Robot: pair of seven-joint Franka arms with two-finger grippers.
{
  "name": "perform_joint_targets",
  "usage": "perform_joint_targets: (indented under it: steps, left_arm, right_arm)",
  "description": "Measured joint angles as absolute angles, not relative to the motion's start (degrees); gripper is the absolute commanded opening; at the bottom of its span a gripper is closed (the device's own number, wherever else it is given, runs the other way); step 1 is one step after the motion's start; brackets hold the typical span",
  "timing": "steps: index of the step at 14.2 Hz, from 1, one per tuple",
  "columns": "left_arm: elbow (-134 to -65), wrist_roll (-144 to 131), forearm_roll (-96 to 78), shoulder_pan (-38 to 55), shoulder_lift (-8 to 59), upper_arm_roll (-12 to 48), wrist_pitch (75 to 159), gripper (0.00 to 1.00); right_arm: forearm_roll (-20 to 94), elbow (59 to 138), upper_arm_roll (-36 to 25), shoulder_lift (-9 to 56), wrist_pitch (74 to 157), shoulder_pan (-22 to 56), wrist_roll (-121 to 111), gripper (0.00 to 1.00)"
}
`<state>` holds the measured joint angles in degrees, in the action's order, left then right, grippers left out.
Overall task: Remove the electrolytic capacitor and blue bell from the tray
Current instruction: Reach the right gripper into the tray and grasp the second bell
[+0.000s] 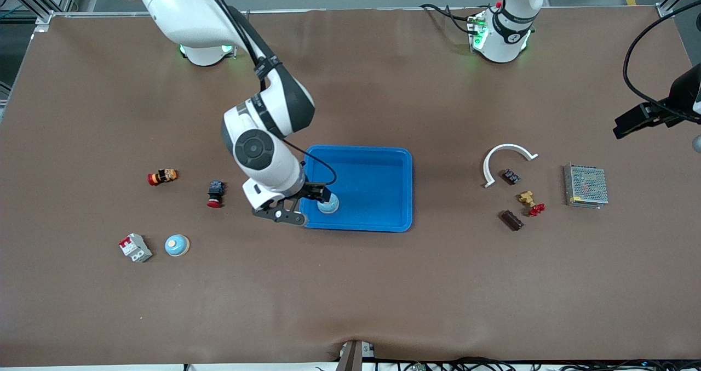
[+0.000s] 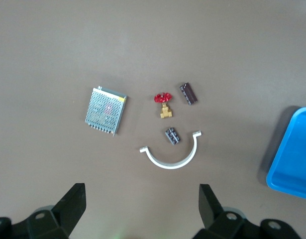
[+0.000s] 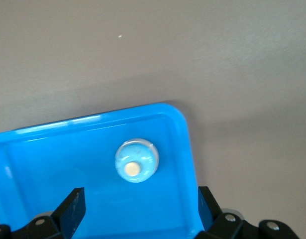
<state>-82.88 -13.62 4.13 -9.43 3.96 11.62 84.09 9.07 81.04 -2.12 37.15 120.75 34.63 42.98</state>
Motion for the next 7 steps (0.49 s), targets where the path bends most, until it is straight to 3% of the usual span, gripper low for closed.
perform_joint_targets:
  steps: [7]
  left_arm:
    - [-88.45,-12.98,3.81,-2.85,-2.3,5.12,82.67,1.0]
  right_arm:
    - [8.76,82.66,-2.23,38.1,126.15,36.28,46.4,1.0]
